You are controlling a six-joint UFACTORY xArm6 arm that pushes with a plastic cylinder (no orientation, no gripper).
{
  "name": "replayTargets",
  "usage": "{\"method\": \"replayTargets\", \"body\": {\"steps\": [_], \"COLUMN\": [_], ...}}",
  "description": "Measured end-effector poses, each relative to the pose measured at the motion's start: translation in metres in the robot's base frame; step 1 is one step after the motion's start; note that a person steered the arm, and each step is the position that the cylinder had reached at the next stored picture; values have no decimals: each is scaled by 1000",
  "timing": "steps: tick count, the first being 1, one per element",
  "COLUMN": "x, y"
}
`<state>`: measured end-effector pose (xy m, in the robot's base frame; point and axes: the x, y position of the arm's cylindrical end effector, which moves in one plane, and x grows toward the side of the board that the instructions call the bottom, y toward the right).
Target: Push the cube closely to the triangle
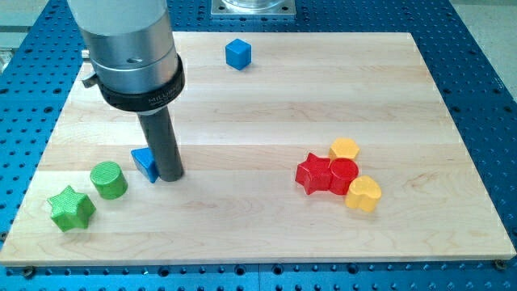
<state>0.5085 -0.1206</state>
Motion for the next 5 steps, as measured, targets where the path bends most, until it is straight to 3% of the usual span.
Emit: {"method": "replayTargets", "body": {"steps": [2, 3, 5], "x": [-2, -52, -198], "y": [-6, 44, 180]}}
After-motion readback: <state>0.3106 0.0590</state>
